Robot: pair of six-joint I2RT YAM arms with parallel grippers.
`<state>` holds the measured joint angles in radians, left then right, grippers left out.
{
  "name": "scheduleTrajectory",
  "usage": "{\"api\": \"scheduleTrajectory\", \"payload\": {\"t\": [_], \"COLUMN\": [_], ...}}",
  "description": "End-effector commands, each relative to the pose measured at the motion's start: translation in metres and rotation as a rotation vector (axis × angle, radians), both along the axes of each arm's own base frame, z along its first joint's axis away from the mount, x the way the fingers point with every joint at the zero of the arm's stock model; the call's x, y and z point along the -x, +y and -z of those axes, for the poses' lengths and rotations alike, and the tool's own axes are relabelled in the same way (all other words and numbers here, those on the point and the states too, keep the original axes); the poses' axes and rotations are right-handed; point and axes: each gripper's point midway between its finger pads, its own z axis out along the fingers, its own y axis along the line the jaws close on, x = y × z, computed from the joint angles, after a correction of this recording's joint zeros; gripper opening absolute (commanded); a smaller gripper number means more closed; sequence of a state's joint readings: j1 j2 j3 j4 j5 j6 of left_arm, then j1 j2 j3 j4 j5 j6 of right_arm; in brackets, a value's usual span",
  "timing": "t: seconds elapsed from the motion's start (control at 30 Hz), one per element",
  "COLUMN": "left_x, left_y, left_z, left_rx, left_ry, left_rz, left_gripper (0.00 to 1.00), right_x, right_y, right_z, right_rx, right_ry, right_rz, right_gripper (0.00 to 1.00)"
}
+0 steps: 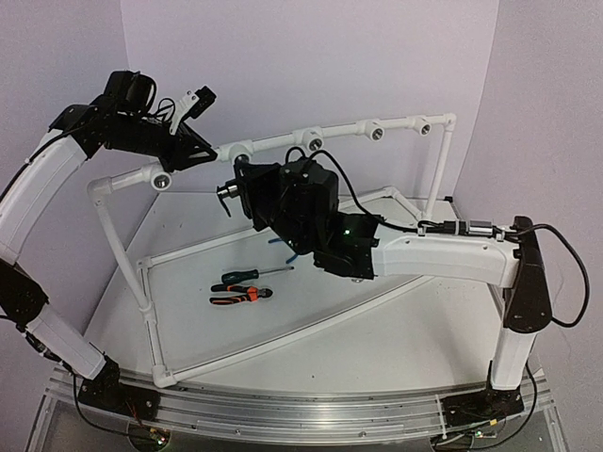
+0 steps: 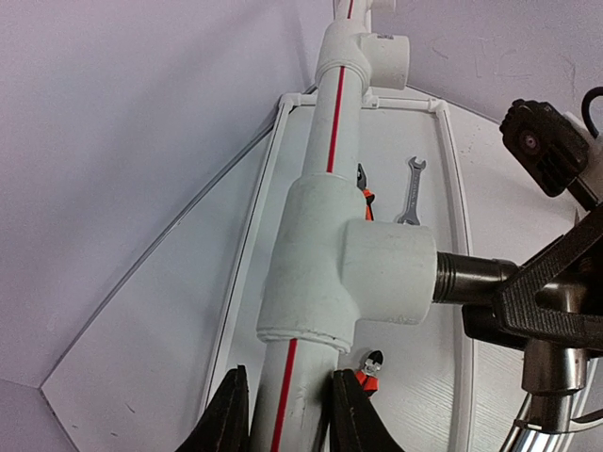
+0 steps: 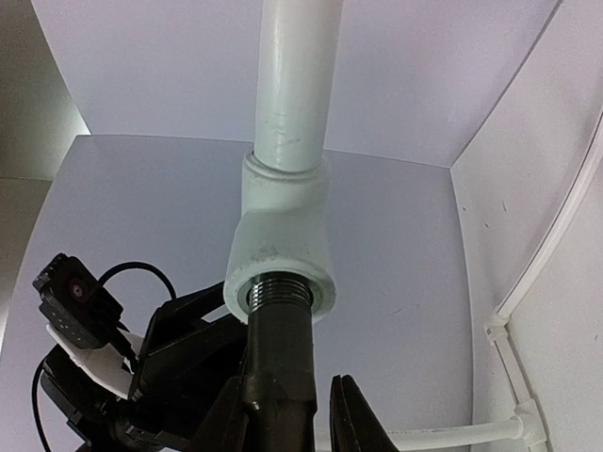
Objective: Install the water faucets
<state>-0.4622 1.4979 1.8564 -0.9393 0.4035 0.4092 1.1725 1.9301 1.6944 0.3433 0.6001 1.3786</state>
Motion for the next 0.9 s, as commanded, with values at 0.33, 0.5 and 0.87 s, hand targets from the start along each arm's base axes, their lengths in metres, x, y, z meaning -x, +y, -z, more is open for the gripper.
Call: {"api": "scheduleTrajectory", "payload": {"t": [0.33, 0.5, 0.87], "left_x": [0.055, 0.054, 0.054], "left_y": [-0.027, -0.027, -0.025], "left_z": [0.084, 0.087, 0.070], "left_rx": [-0.043, -0.049, -0.061], "left_ry": [0.465, 0.466, 0.390], "left_rz": [0.044, 0.042, 0.071], "left_gripper": [0.00, 0.00, 0.00], "right_x": [-0.051, -0.050, -0.049], "right_y": [-0.021, -0.021, -0.032], "right_z": [0.023, 0.012, 0.028], "right_rx": [-0.250, -0.323, -0.354], "right_ry": [0.075, 0.099, 0.151], "right_rz": [0.058, 0.040, 0.064], "right_gripper": [0.00, 0.00, 0.00]}}
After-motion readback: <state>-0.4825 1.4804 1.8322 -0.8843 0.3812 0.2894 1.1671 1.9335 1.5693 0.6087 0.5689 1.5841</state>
